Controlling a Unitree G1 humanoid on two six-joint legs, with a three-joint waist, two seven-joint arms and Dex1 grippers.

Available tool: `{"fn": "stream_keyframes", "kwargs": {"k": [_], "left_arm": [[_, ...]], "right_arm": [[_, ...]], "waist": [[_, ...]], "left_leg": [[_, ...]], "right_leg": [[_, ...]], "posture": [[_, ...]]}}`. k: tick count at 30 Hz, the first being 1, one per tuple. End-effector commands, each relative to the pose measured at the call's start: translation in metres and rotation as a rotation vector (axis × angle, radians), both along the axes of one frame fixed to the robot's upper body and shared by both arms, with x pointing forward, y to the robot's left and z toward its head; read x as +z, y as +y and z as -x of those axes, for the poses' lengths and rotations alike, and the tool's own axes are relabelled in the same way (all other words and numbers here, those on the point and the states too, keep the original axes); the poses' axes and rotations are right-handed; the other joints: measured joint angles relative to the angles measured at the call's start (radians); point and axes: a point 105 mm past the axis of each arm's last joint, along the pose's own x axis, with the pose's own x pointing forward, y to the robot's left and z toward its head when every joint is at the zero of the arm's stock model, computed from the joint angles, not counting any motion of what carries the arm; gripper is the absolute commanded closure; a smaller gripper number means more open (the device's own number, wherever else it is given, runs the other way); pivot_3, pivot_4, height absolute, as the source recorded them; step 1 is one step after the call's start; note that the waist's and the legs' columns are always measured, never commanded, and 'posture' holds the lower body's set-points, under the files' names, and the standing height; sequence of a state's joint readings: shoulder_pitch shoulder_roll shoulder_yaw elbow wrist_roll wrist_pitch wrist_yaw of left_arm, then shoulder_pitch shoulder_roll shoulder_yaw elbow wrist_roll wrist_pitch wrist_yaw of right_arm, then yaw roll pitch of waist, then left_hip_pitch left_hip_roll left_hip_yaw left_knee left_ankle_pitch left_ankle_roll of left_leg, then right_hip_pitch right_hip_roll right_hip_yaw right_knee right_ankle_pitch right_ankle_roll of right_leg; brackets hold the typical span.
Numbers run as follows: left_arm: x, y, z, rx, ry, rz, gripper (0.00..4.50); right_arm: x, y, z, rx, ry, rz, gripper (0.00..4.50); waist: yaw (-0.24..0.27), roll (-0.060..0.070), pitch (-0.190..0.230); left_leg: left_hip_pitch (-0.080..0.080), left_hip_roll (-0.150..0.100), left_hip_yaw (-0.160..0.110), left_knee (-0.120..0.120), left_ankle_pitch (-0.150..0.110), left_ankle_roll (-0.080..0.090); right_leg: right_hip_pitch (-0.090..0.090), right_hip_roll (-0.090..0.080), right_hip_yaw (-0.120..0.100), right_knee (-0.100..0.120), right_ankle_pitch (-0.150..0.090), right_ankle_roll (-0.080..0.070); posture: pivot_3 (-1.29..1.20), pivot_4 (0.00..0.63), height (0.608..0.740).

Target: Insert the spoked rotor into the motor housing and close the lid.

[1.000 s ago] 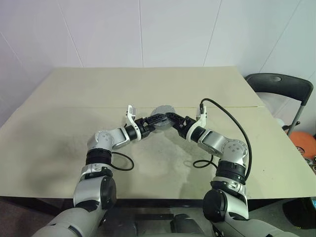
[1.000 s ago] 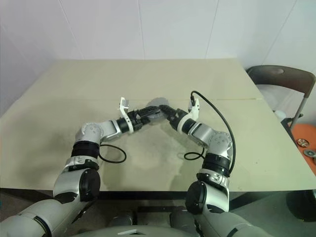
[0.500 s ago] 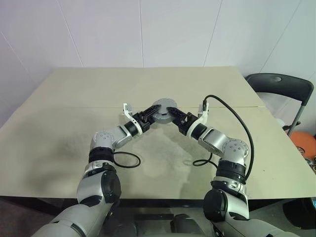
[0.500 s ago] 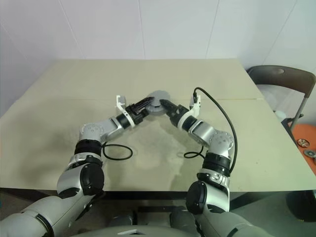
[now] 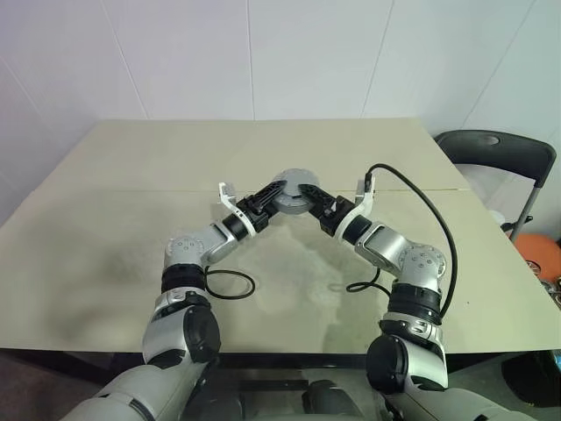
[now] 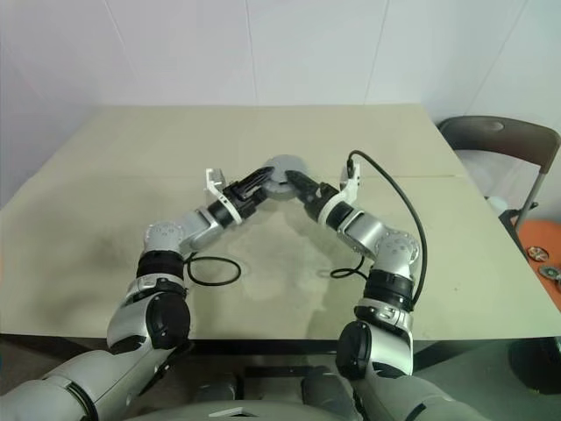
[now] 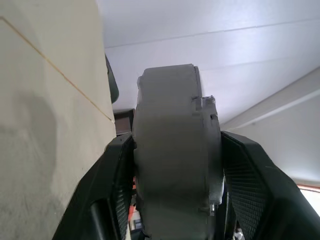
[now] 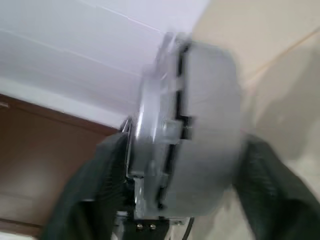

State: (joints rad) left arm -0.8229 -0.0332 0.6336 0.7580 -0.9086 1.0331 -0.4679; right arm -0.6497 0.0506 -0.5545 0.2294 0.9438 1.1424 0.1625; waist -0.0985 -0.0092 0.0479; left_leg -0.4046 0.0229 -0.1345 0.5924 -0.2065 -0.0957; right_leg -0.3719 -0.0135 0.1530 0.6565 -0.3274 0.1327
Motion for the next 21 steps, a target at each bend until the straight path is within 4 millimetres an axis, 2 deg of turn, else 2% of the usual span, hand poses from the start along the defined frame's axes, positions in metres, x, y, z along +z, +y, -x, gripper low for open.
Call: {"fn": "stream_keyframes", "kwargs": {"k": [1,14,21], "left_arm": [[0.026,-0.001,-0.006,0.022,-0.054,0.103,2.09],[0.019,0.006,-0.013,0.091,-0.015,0.098,2.09],[0.020,0.019,-0.022,0.182,-0.011,0.118,2.09]], "right_arm": [[0.017,0.011,-0.001,0.037,-0.064,0.001,0.24],[0.008,0.012,0.001,0.049,-0.043,0.007,0.24],[0.006,0.011,0.002,0.047,-0.041,0.011,0.24]], "waist": [[0.001,0.000,0.000],[0.001,0.000,0.000],[0.001,0.000,0.000]], "left_leg": [[0.000,0.000,0.000,0.000,0.000,0.000],[0.000,0.000,0.000,0.000,0.000,0.000],[0.000,0.000,0.000,0.000,0.000,0.000]], "right_leg": [[0.000,0.000,0.000,0.000,0.000,0.000],[0.000,0.000,0.000,0.000,0.000,0.000],[0.000,0.000,0.000,0.000,0.000,0.000]], "posture": [[0.00,0.000,0.740],[0.00,0.000,0.740],[0.00,0.000,0.740]]}}
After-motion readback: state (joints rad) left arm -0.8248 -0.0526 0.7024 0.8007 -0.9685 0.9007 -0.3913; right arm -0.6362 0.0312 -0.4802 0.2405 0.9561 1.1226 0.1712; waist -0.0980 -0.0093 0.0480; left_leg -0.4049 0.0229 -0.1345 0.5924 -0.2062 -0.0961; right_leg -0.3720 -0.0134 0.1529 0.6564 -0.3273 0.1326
